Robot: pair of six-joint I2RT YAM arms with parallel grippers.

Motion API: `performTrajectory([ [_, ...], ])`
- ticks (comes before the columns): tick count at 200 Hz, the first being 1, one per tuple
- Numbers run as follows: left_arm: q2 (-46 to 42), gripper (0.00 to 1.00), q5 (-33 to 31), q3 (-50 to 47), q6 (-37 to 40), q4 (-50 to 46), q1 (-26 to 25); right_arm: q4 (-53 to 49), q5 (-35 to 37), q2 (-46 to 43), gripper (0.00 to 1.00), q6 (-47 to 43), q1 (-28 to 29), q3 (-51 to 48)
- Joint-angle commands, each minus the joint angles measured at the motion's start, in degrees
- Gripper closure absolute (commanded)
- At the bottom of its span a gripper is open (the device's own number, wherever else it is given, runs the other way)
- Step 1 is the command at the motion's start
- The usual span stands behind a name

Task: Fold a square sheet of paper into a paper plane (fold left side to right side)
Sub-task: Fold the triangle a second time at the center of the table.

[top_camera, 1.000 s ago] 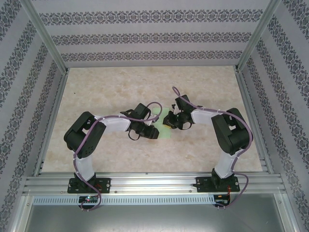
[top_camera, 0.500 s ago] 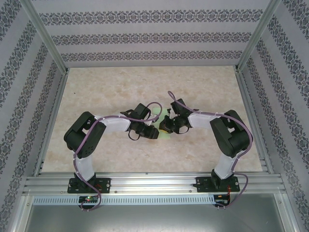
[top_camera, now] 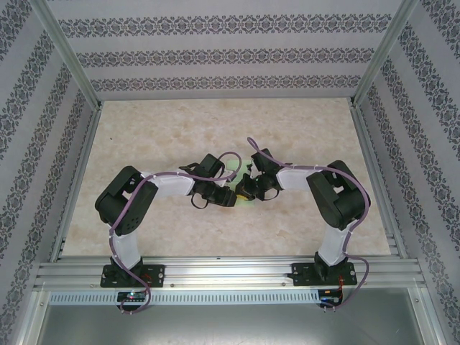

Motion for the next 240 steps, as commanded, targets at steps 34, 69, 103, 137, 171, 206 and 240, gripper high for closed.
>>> performTrajectory([
  [34,3.56,0.69,-3.34,-2.59,0.83,-0.99,-0.81,-5.4,6.25,2.28,0.88,-3.87,-0.7,2.83],
  [69,3.49,0.69,-3.66,-2.9,0.97,-1.11,-1.12,-6.63,7.02,2.09,0.88,-4.81,-2.15,4.41],
  [103,3.8,0.69,-4.08,-2.88,1.06,-1.29,-1.35,-7.63,7.66,2.16,0.88,-5.71,-3.41,5.5],
  [137,3.86,0.69,-4.22,-2.9,0.98,-1.2,-1.55,-8.1,8.18,2.68,0.88,-6.59,-4.72,6.12],
  [171,3.63,0.69,-4.35,-2.98,1.06,-1.38,-1.75,-9.3,8.82,3.4,0.88,-7.86,-6.22,7.38],
  [206,3.31,0.69,-4.52,-3.13,1.05,-1.46,-1.86,-10.65,9.27,4.11,0.87,-9.23,-7.72,8.73],
  [240,3.19,0.69,-4.59,-3.26,0.98,-1.46,-1.95,-11.64,9.83,4.94,0.88,-10.66,-9.32,9.77],
])
